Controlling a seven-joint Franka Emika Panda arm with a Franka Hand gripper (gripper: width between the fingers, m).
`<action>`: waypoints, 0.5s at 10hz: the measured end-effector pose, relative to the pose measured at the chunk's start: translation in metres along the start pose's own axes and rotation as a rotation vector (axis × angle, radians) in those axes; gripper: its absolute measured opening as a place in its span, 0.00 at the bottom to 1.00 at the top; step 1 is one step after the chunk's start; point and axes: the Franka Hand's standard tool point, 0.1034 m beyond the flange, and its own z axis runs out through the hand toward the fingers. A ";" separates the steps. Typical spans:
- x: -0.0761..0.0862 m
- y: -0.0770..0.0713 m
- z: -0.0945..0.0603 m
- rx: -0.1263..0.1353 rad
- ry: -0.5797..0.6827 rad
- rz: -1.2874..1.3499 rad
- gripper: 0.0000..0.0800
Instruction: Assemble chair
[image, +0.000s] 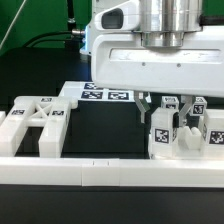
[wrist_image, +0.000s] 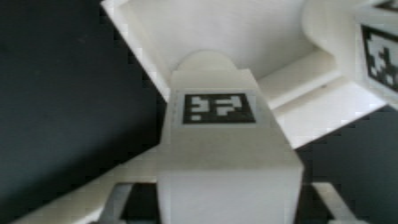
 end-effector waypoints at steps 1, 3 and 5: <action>0.002 0.001 0.000 0.001 0.010 0.116 0.36; 0.002 0.003 0.000 -0.002 0.005 0.343 0.36; 0.002 0.005 0.000 -0.017 0.001 0.540 0.36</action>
Offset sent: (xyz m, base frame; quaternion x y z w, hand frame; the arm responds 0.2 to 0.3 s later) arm 0.0075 0.0130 -0.0022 0.0179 0.0100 0.3531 0.9354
